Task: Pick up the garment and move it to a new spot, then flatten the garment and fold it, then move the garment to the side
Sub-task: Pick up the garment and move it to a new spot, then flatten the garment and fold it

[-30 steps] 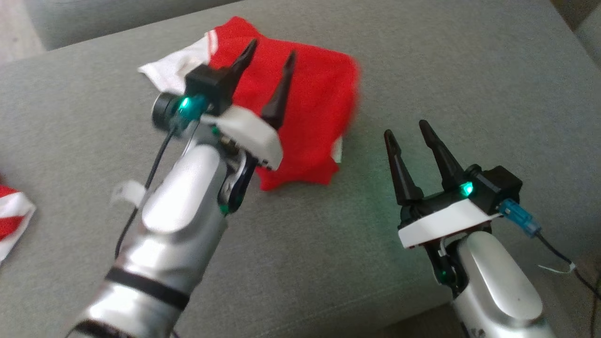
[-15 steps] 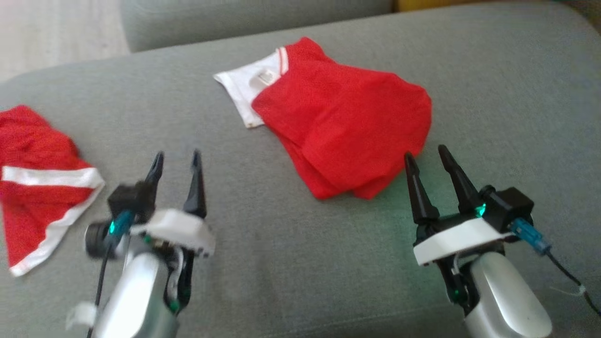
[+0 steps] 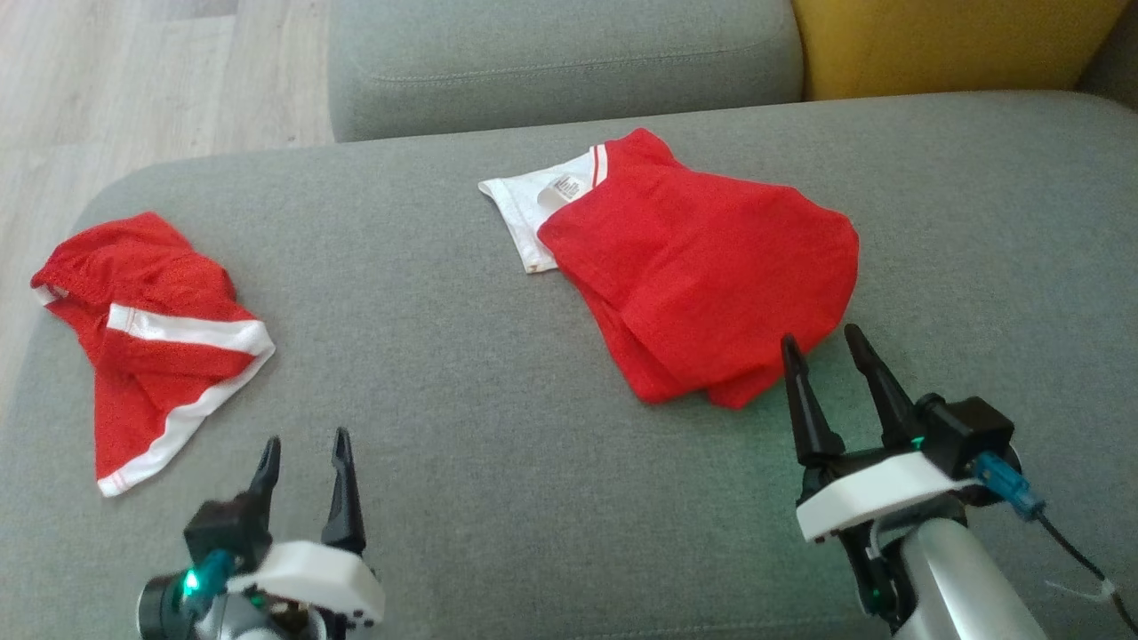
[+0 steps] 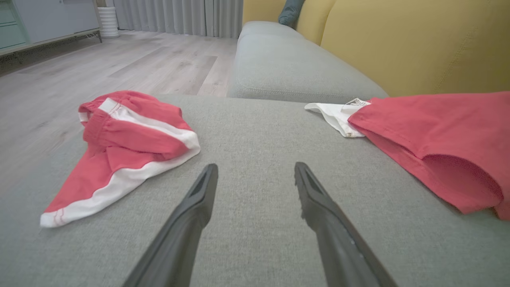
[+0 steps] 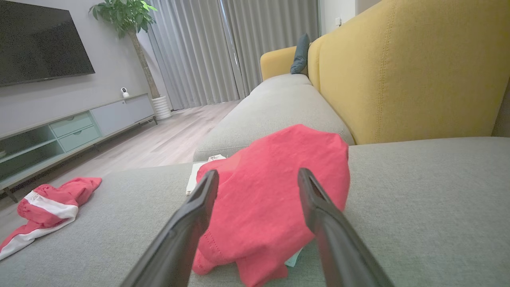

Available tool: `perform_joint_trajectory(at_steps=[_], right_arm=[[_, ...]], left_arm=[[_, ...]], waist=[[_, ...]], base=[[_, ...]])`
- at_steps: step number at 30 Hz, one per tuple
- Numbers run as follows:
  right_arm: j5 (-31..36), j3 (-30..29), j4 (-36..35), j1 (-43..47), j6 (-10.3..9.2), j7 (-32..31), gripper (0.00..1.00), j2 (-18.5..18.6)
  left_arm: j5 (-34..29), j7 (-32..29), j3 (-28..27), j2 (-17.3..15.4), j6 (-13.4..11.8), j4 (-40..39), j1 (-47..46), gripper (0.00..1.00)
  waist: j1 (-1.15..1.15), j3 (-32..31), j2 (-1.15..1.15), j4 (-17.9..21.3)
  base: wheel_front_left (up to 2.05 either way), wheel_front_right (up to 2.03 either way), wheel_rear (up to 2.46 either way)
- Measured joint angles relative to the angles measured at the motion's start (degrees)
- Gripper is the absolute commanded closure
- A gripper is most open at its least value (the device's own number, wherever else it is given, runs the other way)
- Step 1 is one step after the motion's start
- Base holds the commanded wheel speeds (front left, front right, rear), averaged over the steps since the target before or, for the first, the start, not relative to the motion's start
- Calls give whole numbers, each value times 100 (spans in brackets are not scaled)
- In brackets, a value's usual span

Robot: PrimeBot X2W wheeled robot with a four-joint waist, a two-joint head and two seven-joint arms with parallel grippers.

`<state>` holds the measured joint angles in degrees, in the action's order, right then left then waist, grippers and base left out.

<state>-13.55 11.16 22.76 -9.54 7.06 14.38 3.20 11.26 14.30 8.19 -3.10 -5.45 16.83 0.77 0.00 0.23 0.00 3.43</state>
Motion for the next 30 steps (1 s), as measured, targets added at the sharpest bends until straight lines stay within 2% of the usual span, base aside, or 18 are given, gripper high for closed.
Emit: perform_joint_trajectory(at_steps=[16, 22, 27, 30], right_arm=[[0, 11, -3, 128, 0, 0, 0, -5], [0, 134, -78, 68, 0, 0, 0, -7], [-1, 257, -183, -164, 0, 0, 0, -7], [-1, 370, -270, -342, 0, 0, 0, -8]], left_arm=[[65, 0, 122, 14, 51, -34, 102, 0], [203, 0, 454, 21, 103, 27, -436, 0], [230, 0, 684, 38, 264, 200, -1175, 0], [237, 0, 823, 44, 569, 478, -1740, 0]], waist=[[0, 76, 0, 30], [0, 355, 0, 110], [0, 696, 0, 232], [0, 944, 0, 326]], base=[[0, 0, 0], [0, 0, 0], [0, 0, 0], [0, 0, 0]])
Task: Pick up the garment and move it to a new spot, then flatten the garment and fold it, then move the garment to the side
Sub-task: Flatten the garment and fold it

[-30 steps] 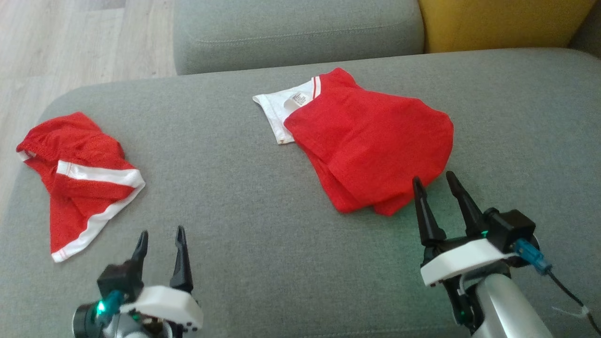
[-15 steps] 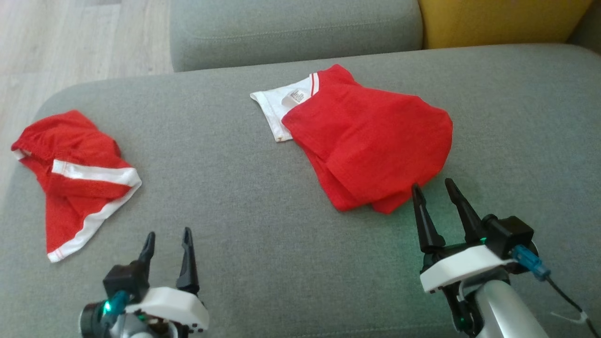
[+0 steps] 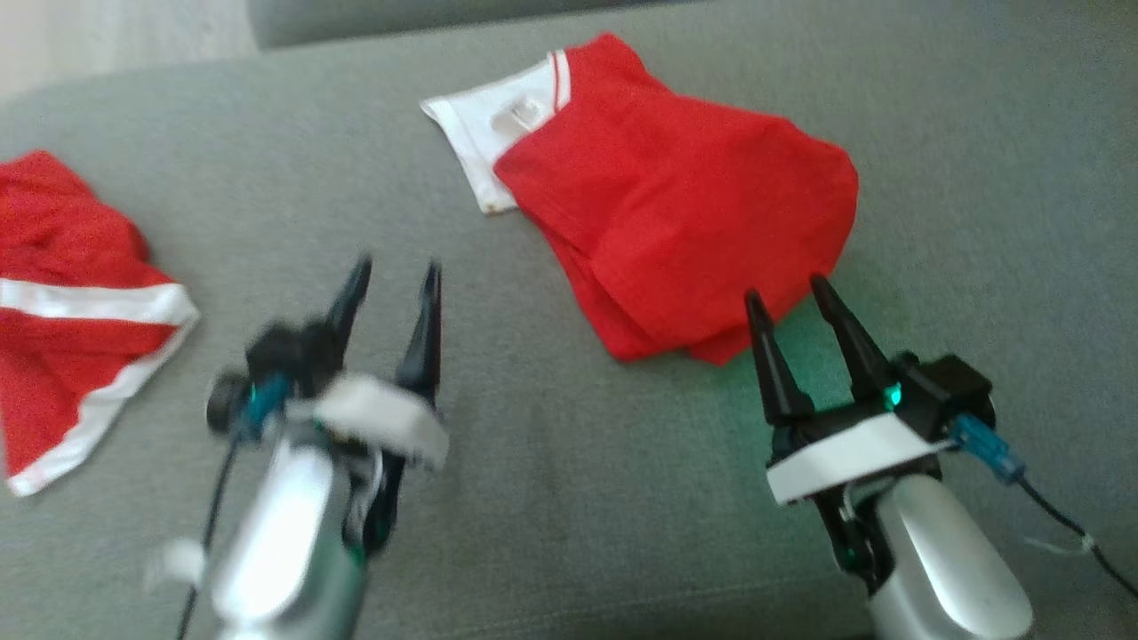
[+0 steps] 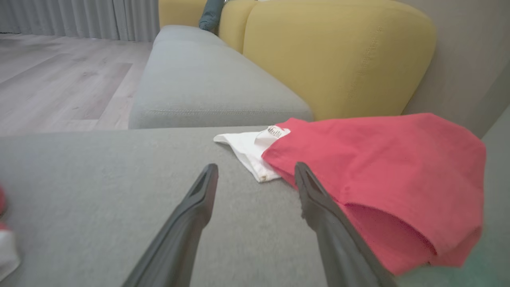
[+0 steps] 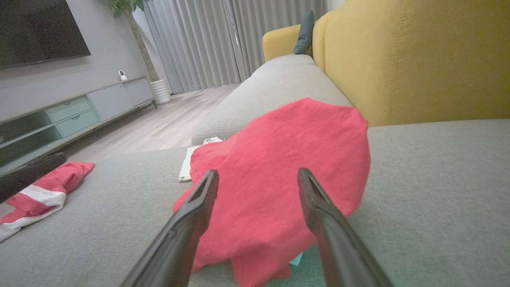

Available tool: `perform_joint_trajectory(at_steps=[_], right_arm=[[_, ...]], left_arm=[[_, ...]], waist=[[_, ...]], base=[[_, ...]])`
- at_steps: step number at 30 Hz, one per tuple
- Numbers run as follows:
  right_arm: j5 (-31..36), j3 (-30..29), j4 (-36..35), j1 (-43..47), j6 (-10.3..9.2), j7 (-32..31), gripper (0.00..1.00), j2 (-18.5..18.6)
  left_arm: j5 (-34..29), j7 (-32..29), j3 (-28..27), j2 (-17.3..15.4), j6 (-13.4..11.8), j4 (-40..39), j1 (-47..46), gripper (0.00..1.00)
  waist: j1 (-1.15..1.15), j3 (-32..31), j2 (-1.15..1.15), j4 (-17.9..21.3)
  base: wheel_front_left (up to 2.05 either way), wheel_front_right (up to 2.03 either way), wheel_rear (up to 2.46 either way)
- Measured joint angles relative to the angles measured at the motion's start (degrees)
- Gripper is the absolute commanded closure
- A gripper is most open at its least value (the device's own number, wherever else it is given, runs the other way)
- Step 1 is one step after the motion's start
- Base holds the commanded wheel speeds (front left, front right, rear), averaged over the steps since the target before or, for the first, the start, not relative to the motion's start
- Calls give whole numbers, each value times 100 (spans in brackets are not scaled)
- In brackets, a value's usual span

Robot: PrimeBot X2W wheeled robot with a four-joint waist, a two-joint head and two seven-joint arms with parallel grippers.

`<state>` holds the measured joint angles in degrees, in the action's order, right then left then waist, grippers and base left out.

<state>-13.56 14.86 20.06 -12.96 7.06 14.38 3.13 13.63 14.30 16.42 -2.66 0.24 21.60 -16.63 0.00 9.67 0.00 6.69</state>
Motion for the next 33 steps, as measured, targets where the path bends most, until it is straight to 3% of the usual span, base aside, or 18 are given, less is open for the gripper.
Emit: perform_joint_trajectory(at_steps=[7, 11, 19, 26, 33], right_arm=[[-53, 342, -202, -408, 0, 0, 0, 2], [-183, 554, -337, -556, 0, 0, 0, 3], [-267, 713, -463, -690, 0, 1, 0, 4], [-375, 684, -498, -700, 0, 1, 0, 4], [-377, 704, -517, -760, 0, 1, 0, 3]], left_arm=[[23, 1, -4, 29, 536, 743, -1556, 0], [108, 18, 55, -11, 686, 1316, -2111, 0], [773, 38, 798, -376, 691, 2132, -2721, 0], [1271, 40, 1091, -832, 690, 2513, -3140, 0], [1967, 40, 1744, -943, 691, 2991, -3343, 0]], waist=[[-1, 593, 0, 326], [-1, 868, 0, 585], [-1, 1267, 0, 1017], [-1, 1460, 0, 1197], [0, 1526, 0, 1275]], base=[[0, 0, 0], [0, 0, 0], [0, 0, 0], [0, 0, 0], [0, 0, 0]])
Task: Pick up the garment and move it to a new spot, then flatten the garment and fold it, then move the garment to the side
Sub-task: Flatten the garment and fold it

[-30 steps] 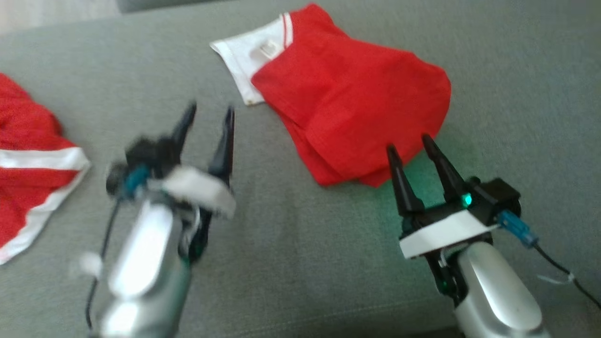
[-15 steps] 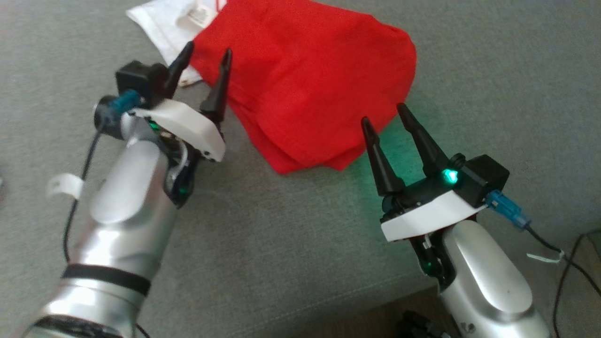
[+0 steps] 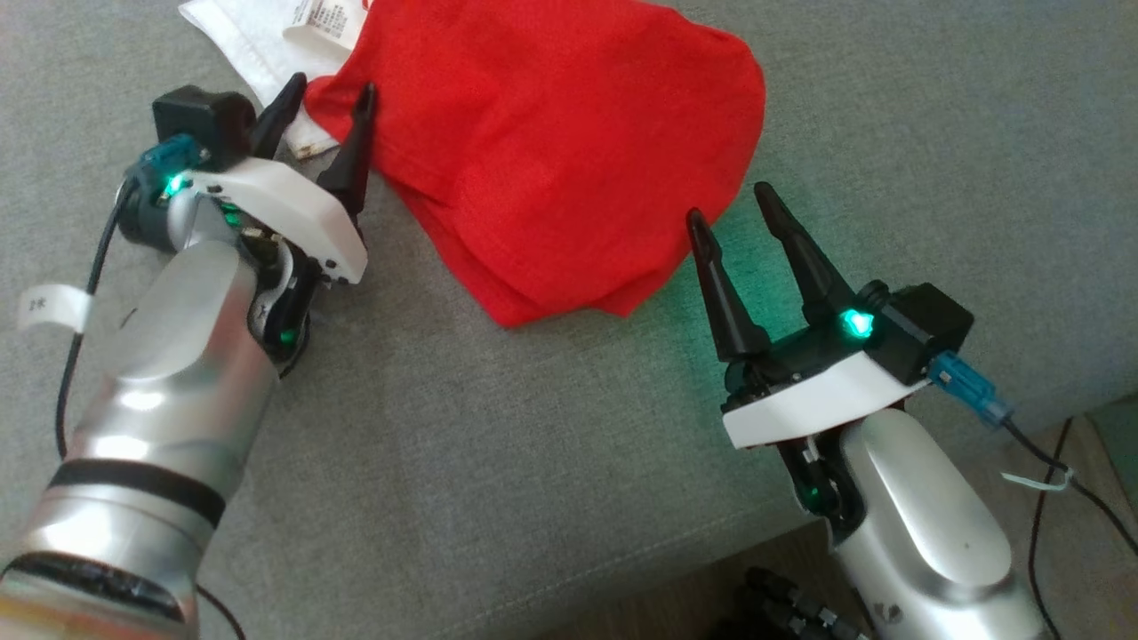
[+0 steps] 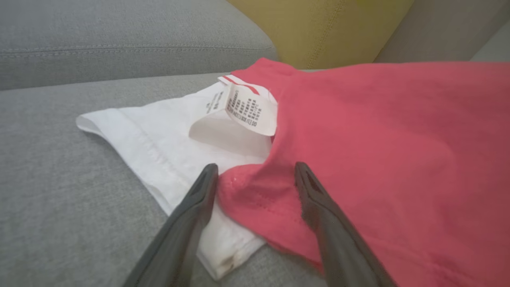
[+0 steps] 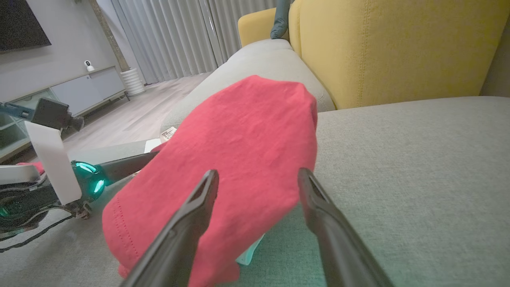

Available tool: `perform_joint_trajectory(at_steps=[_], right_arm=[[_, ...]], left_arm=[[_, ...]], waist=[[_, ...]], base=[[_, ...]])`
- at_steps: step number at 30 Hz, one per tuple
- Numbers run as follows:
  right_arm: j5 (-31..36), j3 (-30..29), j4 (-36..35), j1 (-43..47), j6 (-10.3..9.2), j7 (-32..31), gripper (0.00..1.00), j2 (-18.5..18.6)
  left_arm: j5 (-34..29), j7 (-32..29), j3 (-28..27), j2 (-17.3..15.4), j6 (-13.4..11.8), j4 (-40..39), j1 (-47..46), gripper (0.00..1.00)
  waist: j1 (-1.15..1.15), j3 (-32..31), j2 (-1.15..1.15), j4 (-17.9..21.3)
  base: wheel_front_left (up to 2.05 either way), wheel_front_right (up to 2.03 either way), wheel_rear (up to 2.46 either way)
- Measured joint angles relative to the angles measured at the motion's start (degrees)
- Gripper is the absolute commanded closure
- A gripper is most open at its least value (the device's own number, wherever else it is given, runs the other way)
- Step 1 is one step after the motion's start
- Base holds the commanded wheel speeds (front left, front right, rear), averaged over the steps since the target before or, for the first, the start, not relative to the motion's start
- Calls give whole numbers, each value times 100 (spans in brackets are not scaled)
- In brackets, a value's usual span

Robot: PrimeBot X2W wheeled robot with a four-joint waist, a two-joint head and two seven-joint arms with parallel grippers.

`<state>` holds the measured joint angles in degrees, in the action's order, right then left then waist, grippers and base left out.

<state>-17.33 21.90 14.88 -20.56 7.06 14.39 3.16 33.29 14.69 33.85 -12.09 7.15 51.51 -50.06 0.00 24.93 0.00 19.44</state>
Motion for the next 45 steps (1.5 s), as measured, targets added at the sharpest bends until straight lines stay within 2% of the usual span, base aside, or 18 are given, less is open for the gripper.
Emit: perform_joint_trajectory(at_steps=[1, 2, 3, 4, 5, 10, 17, 23, 32, 34, 38, 43, 44, 45], right_arm=[[0, -1, -4, 0, 0, 0, 0, 0], [0, -3, -4, 1, 0, 0, 0, 0], [0, -7, -4, 1, 0, 0, 0, 0], [0, -15, -4, 1, 0, 0, 0, 0], [0, -24, -3, 1, 0, 0, 0, 0], [-1, -94, 14, 1, 0, 0, 0, 0], [-34, -192, 134, 16, 0, 0, 0, 1], [-51, -269, 289, 210, 0, 0, 0, 1], [-110, -357, 445, 578, 0, 0, 0, 1], [-132, -361, 449, 625, 0, -1, 0, 1], [-186, -364, 443, 627, 0, -1, 0, 0], [-287, -345, 431, 615, 0, -1, 0, 1], [-287, -345, 431, 615, 0, -1, 0, 1], [-293, -333, 431, 609, 0, -1, 0, 0]], left_arm=[[94, 0, 100, -22, 0, 34, -42, 0], [175, 0, 167, -33, -1, 59, -89, 32], [233, 0, 279, -54, 0, 85, -133, 32], [269, 0, 361, -58, 0, 105, -171, 70], [318, 0, 436, -63, 0, 109, -197, 100], [359, -1, 519, -82, 0, -75, -195, 100], [-199, -1, -278, -105, -4, -1099, -192, 100], [-608, 0, -847, -479, -8, -1708, -209, 100], [-899, -7, -1079, -1079, -44, -2152, -1095, 100], [-960, -94, -1057, -1121, -55, -2219, -1249, 100], [-995, -254, -873, -978, -65, -2329, -1346, 100], [-1005, -357, -408, -250, -92, -2093, -1283, 100], [-1005, -357, -408, -250, -92, -2093, -1283, 100], [-1006, -352, -293, -65, -96, -1978, -1221, 100]], waist=[[0, 11, 0, -1], [0, 21, 0, -5], [0, 27, 0, -13], [0, 31, 0, -23], [0, 31, 0, -35], [0, -41, 0, -127], [0, -382, 0, -336], [0, -901, 0, -528], [0, -1607, 0, -846], [0, -1716, 0, -883], [1, -1761, 0, -843], [1, -1624, 0, -618], [1, -1624, 0, -618], [0, -1589, 0, -561]], base=[[0, 0, 0], [0, 0, 0], [0, 0, 0], [0, 0, 0], [0, 0, 0], [0, 0, 0], [0, 0, 0], [0, 0, 0], [0, 0, 0], [0, 0, 0], [0, 0, 0], [0, 0, 0], [0, 0, 0], [0, 0, 0]])
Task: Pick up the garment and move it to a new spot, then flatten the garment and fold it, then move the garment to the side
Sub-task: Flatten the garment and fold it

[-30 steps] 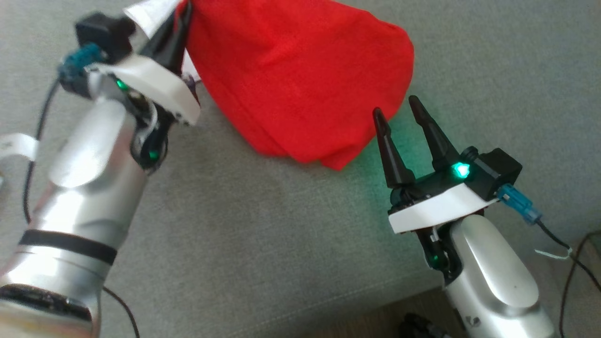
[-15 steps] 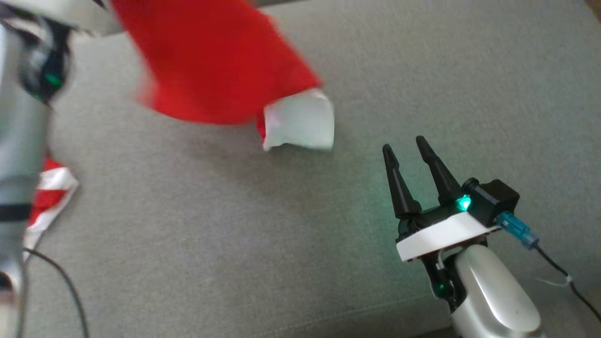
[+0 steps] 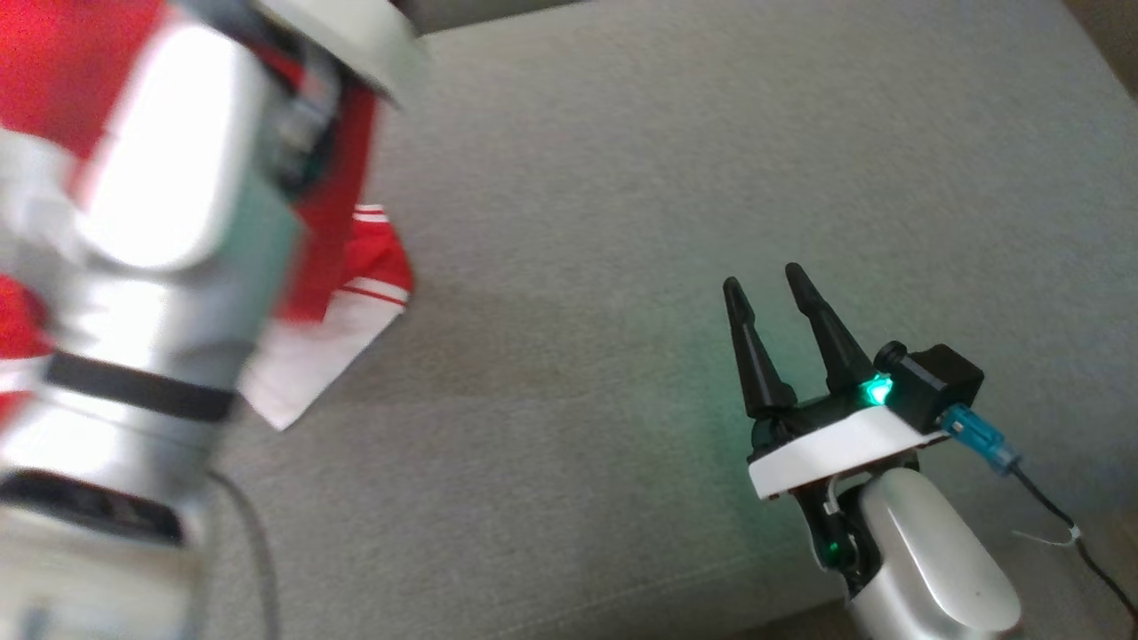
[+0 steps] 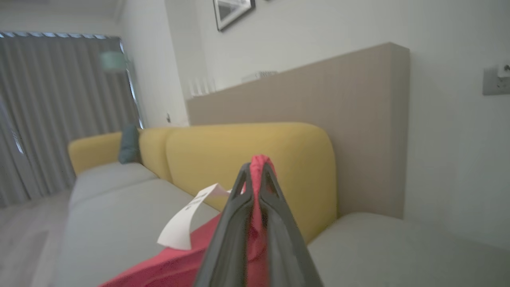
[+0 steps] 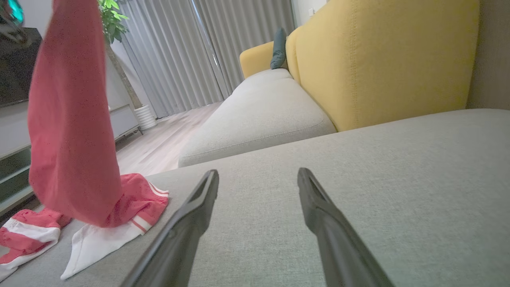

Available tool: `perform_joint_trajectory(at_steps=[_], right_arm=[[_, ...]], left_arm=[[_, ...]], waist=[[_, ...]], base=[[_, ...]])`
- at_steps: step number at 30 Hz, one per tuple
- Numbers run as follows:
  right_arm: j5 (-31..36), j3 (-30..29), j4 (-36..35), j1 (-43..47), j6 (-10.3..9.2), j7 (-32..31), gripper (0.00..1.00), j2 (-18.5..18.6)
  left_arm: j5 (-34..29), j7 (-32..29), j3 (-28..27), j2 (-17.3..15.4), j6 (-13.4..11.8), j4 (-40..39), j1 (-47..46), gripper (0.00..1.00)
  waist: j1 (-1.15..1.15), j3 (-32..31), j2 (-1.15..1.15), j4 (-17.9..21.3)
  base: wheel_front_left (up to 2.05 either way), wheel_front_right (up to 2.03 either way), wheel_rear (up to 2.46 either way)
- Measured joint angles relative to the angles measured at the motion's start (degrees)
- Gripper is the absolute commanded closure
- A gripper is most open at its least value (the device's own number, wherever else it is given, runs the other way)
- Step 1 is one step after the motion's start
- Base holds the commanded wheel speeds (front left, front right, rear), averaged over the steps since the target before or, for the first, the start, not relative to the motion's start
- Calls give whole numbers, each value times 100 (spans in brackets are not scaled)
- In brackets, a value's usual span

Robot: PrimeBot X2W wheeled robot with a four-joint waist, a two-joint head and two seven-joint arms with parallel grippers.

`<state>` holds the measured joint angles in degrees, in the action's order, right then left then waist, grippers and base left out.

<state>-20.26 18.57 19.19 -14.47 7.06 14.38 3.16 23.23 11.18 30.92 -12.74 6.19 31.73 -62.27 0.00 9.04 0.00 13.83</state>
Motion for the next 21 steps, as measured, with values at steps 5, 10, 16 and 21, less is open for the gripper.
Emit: perform_joint_trajectory(at_steps=[5, 10, 16, 21], right_arm=[[-42, 48, 3, -25, 0, 0, 0, 1], [-42, 75, 5, -104, 0, 0, 0, 1], [-25, -52, 10, -135, 0, 0, 0, 1], [45, -99, 53, -136, 0, 0, 0, 1]], left_arm=[[-46, 138, 365, 818, -243, 905, 430, 61], [-36, 261, 571, 1053, -467, 1633, 591, 0], [243, 311, 753, 1089, -542, 1794, 1048, 0], [283, 311, 602, 1090, -824, 1352, 1494, 0]], waist=[[0, 207, 0, 326], [0, 413, 0, 579], [0, 456, 0, 468], [0, 412, 0, 131]], base=[[0, 0, 0], [0, 0, 0], [0, 0, 0], [0, 0, 0]])
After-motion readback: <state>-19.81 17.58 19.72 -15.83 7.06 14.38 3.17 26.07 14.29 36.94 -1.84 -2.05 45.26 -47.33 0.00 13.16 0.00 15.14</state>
